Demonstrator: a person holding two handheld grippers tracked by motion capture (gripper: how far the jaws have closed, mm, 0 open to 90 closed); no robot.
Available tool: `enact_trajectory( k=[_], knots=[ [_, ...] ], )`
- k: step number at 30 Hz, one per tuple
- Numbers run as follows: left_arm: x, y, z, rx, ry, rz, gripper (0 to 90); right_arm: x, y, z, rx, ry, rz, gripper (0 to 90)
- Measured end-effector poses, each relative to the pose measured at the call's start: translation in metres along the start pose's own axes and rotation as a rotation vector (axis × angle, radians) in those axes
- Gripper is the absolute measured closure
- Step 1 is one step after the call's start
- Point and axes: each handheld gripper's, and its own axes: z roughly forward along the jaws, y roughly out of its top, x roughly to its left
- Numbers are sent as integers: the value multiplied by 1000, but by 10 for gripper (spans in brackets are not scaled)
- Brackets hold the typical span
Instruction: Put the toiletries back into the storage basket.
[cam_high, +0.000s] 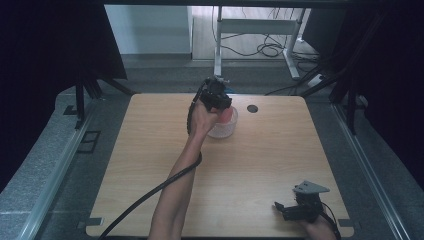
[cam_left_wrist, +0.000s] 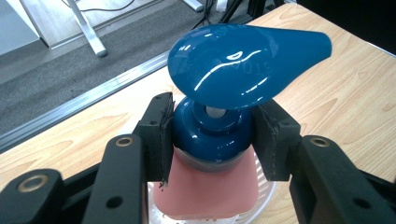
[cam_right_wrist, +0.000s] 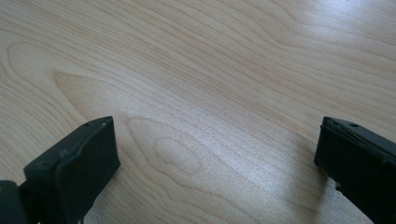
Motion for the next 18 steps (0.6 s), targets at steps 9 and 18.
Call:
enact_trajectory(
  k=[9, 18],
  knots=[
    [0, -8, 8, 11, 1, -5, 527, 0, 0, 0, 2, 0, -2, 0],
    [2, -16, 16, 22, 2, -12, 526, 0, 0, 0, 1, 1, -5, 0]
  ],
)
